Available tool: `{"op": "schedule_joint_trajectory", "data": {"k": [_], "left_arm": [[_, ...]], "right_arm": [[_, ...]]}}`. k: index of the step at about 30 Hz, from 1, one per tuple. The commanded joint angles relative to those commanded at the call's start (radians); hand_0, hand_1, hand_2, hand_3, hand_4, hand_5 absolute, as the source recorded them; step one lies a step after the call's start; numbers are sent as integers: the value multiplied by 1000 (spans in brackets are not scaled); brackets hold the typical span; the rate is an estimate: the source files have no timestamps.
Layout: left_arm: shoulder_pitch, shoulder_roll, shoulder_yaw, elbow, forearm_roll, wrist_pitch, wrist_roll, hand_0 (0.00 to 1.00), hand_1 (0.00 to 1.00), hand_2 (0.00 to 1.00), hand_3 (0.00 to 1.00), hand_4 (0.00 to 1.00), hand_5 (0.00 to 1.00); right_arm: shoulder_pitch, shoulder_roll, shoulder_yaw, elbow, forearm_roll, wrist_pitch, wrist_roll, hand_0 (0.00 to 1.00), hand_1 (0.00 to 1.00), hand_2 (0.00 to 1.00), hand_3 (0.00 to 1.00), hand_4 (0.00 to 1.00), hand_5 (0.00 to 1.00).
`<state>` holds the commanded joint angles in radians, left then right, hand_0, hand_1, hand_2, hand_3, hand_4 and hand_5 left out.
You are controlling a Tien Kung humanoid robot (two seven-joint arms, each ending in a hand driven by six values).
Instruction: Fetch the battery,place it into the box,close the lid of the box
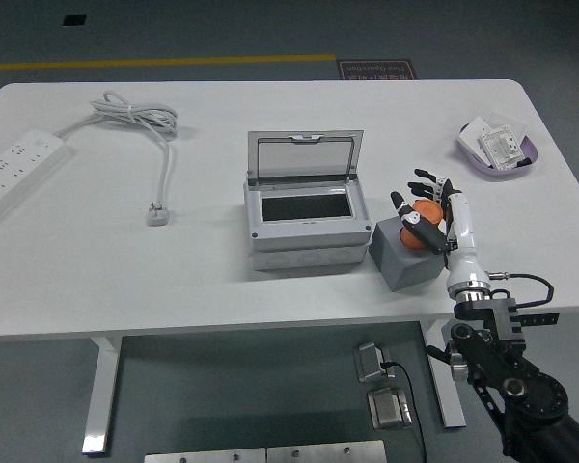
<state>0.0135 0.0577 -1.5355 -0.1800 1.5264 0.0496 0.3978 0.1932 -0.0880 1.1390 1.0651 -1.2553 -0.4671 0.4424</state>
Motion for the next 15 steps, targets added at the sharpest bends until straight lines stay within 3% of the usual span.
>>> {"op": "schedule_joint_trajectory", "data": {"k": [15], "left_arm": [[-2,-2,-7,0,6,-1,-2,618,580,537,627,725,110]], "right_arm": [[2,1,-13,-1,1,9,-8,647,683,660,757,612,2]]}}
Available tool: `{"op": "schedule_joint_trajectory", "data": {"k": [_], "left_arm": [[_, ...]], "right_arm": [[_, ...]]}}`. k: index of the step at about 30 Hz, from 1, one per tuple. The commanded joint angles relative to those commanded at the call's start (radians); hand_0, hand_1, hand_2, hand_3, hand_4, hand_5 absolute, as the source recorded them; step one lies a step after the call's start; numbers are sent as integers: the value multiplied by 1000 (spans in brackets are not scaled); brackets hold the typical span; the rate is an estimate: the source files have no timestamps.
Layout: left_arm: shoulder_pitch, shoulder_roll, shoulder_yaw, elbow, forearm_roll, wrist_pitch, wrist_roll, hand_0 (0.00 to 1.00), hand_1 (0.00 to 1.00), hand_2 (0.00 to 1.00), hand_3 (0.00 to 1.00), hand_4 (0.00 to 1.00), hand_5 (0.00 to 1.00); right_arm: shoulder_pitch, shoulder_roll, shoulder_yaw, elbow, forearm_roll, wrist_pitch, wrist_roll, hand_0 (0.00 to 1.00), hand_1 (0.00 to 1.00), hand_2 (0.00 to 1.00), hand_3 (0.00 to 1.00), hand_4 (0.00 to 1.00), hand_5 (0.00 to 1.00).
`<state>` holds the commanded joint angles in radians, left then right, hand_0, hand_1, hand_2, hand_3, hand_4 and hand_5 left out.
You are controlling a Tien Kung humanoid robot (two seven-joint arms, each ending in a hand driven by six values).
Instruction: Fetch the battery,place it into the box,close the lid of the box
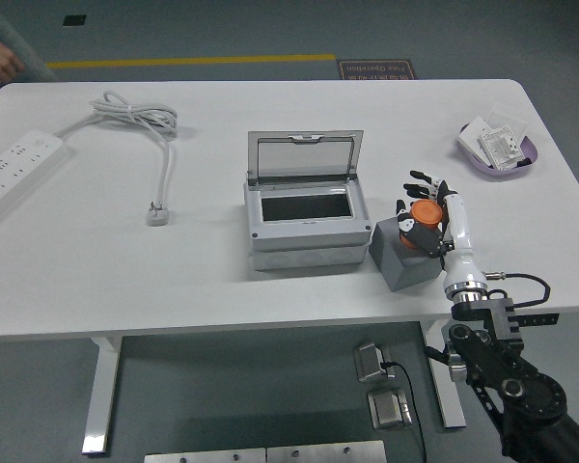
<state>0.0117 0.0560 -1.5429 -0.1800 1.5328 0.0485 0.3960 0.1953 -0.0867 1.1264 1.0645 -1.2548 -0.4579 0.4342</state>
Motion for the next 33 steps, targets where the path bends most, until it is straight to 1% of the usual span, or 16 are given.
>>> {"op": "schedule_joint_trajectory", "data": {"k": [5,10,11,16,17,22,23,28,29,33], "left_arm": [[-1,-1,1,0,0,0,0,617,582,537,628,727,110],[-1,-1,2,0,-1,0,1,617,582,537,628,727,110],[-1,-1,2,0,-1,0,0,617,583,537,627,729,105],[0,-1,4,0,-2,0,0,617,583,537,627,729,105],[0,-2,4,0,-2,0,0,617,584,537,628,733,106],[0,-2,5,0,-3,0,-1,617,584,537,628,733,106],[0,-2,5,0,-3,0,-1,617,590,538,630,739,110],[0,-2,5,0,-2,-1,-1,617,590,538,630,739,110],[1,-2,5,0,-2,-1,-2,616,592,539,630,741,111],[2,-2,5,0,-2,-1,-2,616,592,539,630,741,111]], "right_arm": [[1,0,-5,-2,11,9,1,639,678,657,751,615,2],[0,-1,-16,-7,51,22,15,639,678,657,751,615,2],[0,-1,-18,-8,59,23,18,624,671,602,687,588,28],[-1,0,-26,-12,93,27,31,624,671,602,687,588,28],[-1,0,-27,-12,97,27,32,615,621,533,579,347,144],[-1,-1,-31,-14,132,34,34,615,621,533,579,347,144],[-1,-1,-32,-15,138,36,33,572,562,482,521,240,108],[-2,-1,-39,-17,177,46,32,572,562,482,521,240,108],[-3,-1,-40,-17,184,47,32,510,495,431,448,24,66],[-3,-1,-46,-16,208,47,35,510,495,431,448,24,66]]}}
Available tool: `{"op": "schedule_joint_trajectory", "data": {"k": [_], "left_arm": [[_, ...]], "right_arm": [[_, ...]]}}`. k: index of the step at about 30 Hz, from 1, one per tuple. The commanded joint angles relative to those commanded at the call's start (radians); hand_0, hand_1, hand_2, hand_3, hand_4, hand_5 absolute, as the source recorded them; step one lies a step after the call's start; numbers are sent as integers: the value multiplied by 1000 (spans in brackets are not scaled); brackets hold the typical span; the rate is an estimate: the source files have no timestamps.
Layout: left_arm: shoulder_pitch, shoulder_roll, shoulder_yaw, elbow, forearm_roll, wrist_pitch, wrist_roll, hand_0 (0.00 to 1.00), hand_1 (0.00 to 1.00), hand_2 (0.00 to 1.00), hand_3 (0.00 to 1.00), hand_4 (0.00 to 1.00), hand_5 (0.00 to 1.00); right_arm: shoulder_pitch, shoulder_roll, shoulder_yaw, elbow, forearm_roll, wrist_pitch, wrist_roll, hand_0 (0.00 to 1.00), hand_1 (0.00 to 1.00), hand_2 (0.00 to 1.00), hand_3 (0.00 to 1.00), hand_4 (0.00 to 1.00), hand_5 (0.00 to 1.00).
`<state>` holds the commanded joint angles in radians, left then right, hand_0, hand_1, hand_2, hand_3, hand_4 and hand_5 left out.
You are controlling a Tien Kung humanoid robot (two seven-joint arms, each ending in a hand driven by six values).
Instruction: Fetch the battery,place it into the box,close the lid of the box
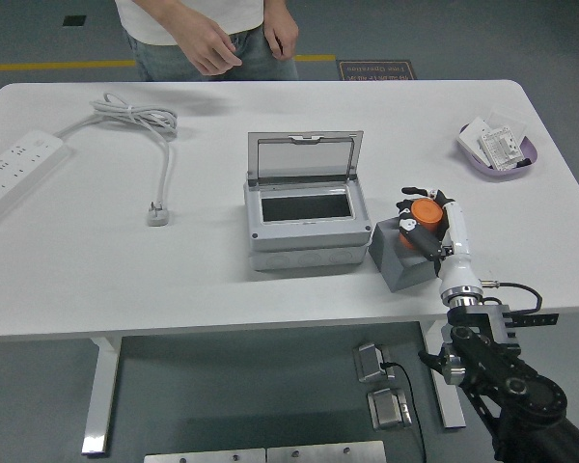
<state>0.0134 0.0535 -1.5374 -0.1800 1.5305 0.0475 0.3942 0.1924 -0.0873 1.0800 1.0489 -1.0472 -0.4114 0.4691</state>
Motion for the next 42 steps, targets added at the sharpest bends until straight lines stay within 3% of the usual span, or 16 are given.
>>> {"op": "schedule_joint_trajectory", "data": {"k": [1,2,7,8,27,31,37,38,42], "left_arm": [[0,0,0,0,0,0,0,616,592,539,630,741,111],[1,0,1,0,0,0,0,616,592,539,631,742,112],[2,0,1,0,-1,0,0,616,592,539,631,742,112],[3,0,1,0,-1,0,0,618,592,541,631,742,113],[2,1,4,0,-3,0,0,620,592,541,630,738,113],[2,1,5,0,-4,1,2,620,592,541,630,738,113],[1,5,-2,0,1,0,9,620,592,542,630,737,113],[1,6,-3,0,2,-1,11,620,592,542,630,736,113],[0,10,0,0,0,0,13,620,592,542,630,736,113]], "right_arm": [[0,0,-2,1,5,-2,1,510,495,431,448,24,66],[1,0,-2,3,7,-4,2,477,451,395,345,11,2],[4,-1,-5,10,9,-13,4,477,451,395,345,11,2],[5,-1,-4,12,8,-15,4,397,346,283,239,2,2],[36,-14,6,53,-66,-44,-19,380,317,252,238,2,2],[60,-25,3,85,-149,-61,-75,380,317,252,238,2,2],[161,-34,-62,122,-335,-82,-211,345,287,233,251,2,2],[182,-30,-77,124,-372,-79,-238,263,222,223,255,2,2],[263,-10,-142,118,-528,-41,-350,263,222,223,255,2,2]]}}
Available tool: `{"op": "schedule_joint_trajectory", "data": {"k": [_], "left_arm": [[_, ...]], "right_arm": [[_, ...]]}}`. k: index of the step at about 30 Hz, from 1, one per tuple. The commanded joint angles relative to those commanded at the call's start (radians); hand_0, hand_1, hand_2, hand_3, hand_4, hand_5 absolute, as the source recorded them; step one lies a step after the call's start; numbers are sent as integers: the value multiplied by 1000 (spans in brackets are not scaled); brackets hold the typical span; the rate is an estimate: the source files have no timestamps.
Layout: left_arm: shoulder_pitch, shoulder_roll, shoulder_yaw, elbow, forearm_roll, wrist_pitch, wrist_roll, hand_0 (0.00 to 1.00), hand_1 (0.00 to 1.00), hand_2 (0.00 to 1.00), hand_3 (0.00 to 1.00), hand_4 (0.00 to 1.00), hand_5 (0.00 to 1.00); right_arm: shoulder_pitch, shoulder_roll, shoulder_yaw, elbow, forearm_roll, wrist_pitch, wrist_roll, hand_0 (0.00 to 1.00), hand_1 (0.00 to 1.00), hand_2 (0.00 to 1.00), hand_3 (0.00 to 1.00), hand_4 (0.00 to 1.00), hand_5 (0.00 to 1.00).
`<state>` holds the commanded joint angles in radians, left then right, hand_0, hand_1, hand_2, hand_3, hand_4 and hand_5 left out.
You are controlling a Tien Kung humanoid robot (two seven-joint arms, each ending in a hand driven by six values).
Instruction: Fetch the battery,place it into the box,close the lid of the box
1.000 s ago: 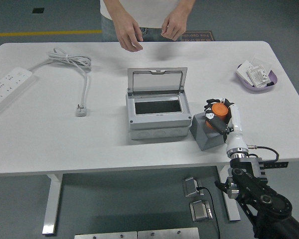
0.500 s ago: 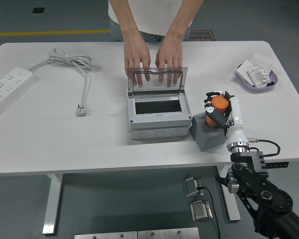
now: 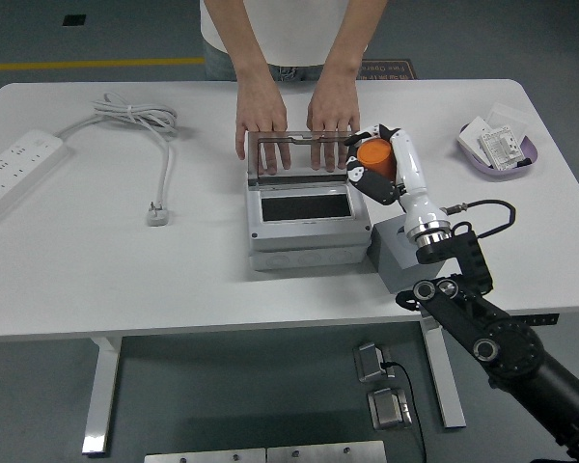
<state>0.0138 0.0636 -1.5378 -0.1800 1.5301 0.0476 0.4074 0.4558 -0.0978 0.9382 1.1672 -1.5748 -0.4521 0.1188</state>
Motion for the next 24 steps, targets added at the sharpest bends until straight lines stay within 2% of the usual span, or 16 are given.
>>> {"op": "schedule_joint_trajectory", "data": {"k": [1,2,9,12,18,24], "left_arm": [[0,1,2,0,-2,0,0,620,592,542,630,736,113],[0,1,3,0,-3,1,1,621,593,543,630,736,113],[0,6,9,0,-9,0,10,621,592,542,629,735,113],[-1,8,8,0,-8,1,13,621,592,542,629,735,113],[-5,9,6,0,-5,0,14,621,593,542,629,733,112],[-7,9,5,0,-2,-1,12,621,591,542,628,732,114]], "right_arm": [[18,4,-17,-4,-36,16,-27,263,222,223,255,2,2],[36,7,-33,-8,-72,33,-53,159,208,230,250,2,2],[158,42,-154,-78,-347,161,-233,151,200,225,245,2,2],[186,53,-186,-113,-444,195,-291,151,200,225,245,2,2],[212,62,-218,-167,-578,208,-314,149,199,224,244,2,2],[220,61,-237,-203,-591,222,-296,155,206,226,244,2,2]]}}
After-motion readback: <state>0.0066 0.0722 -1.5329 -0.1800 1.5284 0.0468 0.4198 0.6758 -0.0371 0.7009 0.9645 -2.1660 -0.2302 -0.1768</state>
